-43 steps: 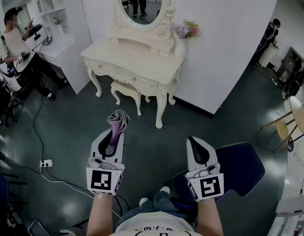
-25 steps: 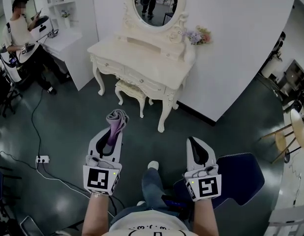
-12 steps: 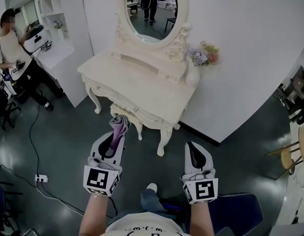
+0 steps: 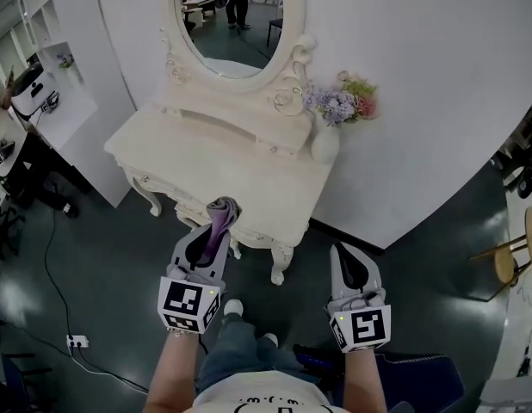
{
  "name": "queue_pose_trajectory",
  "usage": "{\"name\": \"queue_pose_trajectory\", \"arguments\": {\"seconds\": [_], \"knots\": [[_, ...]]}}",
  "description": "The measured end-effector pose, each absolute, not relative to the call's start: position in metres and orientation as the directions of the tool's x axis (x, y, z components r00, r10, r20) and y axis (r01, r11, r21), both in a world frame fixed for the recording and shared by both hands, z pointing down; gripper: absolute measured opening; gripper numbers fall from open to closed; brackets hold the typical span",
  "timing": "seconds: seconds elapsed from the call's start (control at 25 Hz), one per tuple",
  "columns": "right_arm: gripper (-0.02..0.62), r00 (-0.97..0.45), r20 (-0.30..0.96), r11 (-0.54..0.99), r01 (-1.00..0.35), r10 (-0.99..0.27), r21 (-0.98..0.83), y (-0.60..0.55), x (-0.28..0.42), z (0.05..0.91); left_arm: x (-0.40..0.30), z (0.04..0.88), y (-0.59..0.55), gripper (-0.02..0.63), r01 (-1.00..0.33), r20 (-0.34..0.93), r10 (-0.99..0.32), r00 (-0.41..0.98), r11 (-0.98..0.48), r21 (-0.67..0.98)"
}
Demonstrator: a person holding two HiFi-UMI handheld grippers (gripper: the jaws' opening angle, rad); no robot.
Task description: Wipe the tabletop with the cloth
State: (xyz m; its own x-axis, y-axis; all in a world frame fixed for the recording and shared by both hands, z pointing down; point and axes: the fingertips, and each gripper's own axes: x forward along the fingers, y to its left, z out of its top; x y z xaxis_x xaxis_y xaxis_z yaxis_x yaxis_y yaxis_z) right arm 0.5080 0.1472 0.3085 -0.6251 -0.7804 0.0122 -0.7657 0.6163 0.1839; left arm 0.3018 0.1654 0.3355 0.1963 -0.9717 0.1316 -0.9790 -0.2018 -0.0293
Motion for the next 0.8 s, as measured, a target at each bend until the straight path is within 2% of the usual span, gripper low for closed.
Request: {"name": "queue_pose_trajectory", "arguments": {"seconds": [0.28,0.6,0.8], "knots": [[0.000,-0.550,0.079,0.556,-0.824,-0.831,0.108,0.082,0.498,0.344,0.286,0.392,0.063,0.075,-0.963,0.319,-0.909,0.268,-0.260,0.069],[0.000,-0.432,0.129,0.438,-0.898,-0.893,0.028,-0.031,0.470,0.379,0.266,0.441,-0.072,0.075,-0.927,0.417,-0.831,0.368,-0.365,0.090],[0.000,-0.377,0.174,0.387,-0.922,-0.910,0.027,-0.081,0.451,0.396,0.242,0.474,-0.139,0.075,-0.925,0.486,-0.791,0.373,-0.360,0.124]]}}
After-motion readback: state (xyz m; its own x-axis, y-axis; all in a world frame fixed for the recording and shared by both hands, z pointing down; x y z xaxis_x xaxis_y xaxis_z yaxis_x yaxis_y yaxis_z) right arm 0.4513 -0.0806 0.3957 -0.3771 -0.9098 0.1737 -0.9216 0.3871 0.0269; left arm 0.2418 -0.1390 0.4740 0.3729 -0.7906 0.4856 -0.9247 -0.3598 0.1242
